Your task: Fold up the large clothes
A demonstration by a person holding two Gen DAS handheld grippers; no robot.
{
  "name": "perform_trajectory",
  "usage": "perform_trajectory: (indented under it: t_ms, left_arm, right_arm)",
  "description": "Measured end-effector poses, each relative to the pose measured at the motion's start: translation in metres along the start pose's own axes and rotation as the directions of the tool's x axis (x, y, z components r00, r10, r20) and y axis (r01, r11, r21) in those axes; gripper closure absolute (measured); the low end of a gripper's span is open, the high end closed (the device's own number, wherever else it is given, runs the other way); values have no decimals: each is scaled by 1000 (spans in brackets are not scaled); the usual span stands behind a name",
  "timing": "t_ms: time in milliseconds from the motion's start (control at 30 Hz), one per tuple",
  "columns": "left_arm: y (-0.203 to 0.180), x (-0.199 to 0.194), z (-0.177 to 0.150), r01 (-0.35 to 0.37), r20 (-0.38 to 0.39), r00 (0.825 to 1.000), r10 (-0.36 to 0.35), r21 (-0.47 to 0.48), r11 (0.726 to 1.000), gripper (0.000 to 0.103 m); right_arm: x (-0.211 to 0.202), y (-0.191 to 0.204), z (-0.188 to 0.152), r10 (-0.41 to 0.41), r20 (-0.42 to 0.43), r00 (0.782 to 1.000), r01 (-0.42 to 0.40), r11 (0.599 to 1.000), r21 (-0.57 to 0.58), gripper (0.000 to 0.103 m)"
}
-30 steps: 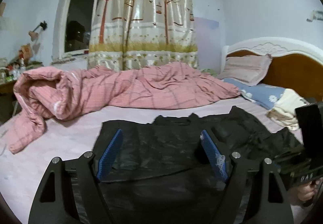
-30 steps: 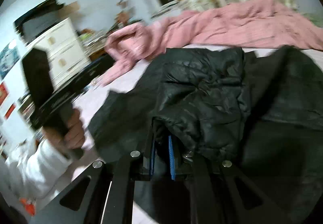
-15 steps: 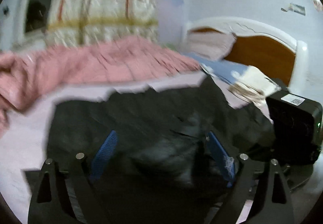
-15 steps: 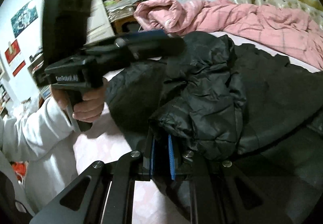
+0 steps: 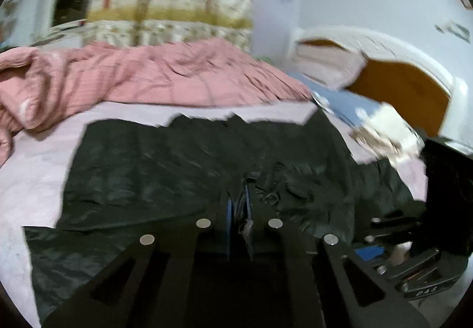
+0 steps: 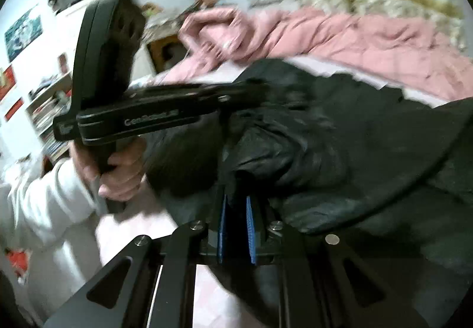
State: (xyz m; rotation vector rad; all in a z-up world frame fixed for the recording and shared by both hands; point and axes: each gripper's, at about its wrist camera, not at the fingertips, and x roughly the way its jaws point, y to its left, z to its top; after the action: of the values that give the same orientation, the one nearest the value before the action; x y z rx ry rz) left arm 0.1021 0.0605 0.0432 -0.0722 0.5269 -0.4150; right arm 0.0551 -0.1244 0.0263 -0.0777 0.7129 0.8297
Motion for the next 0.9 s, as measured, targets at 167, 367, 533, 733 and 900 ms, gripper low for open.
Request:
perform_trajectory:
  t_ms: [167,367,533,733,900]
  left_arm:
    - [14,-12,7,-329,64,942,328,-2,944,95]
    - [66,-16,8,-549,2,831,556,-148,822,96]
    - [112,-23,6,-560,-48,822,568,-249,790,95]
    - [109,-33,10,-375,25,921,389,-215,902,49]
    - [98,-3,11,-307,-59,952,301,-161,938,45]
  right_arm:
    - [-19,-14,7,-212,120,970,204,976,74,74]
    - [-29,-43,6,-264,120,957,239,953,185,74]
    - [-32,-51,4,-273,112,955,244,944,223,74]
    - [-31,-51,1,-289,100,952,262,940,220,74]
    - [-27,-51,1,-298,83,951,273,935,226,74]
